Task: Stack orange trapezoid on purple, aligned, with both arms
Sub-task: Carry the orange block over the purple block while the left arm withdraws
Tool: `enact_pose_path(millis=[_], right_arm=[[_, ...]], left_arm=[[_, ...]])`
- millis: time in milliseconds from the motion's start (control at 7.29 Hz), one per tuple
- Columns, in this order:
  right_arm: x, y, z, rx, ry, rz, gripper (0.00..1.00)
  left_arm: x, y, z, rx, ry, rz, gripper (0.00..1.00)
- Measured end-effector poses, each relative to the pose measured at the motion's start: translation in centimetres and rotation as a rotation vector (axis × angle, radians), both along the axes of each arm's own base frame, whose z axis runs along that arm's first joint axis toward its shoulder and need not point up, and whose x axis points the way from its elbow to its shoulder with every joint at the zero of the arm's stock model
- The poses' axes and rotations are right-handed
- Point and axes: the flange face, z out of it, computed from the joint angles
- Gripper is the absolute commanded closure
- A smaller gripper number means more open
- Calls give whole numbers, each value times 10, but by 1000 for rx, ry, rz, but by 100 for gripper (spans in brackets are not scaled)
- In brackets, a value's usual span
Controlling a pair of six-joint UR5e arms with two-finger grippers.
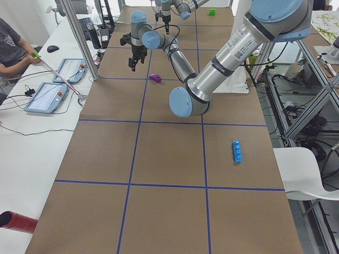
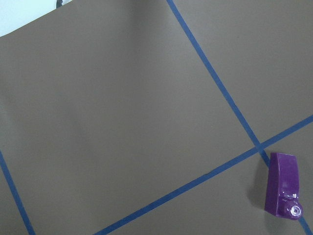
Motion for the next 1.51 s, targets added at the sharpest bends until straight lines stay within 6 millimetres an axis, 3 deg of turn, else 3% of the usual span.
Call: enact_pose_path(millis=[275,412,549,686,961,1235,1373,1510], right_arm=[[8,-15,-46,-10,-71,11,100],[10,-29,-89,-27,-85,37,100],[1,-49,-147,-76,-95,94,100],[-24,-68,-209,-152,-109,169,100],[-121,-99,-342,-302,-117,270,100],[-244,-121,-473,-429,-48,379,100],[-295,-117,-516,-479,-10,423,100],[-328,-108,-534,-514,18,449,100]], left_arm=[[-8,-1,10,-10,-3,-6,0],[-21,-3,24,-25,-2,-12,0],[-39,-4,41,-34,-4,-14,0],[-62,-8,62,-32,-16,-11,0],[-128,-20,127,-9,-79,5,0],[-194,-24,196,8,-148,32,0],[-210,-20,223,4,-169,49,0],[-217,-16,238,-4,-178,58,0]])
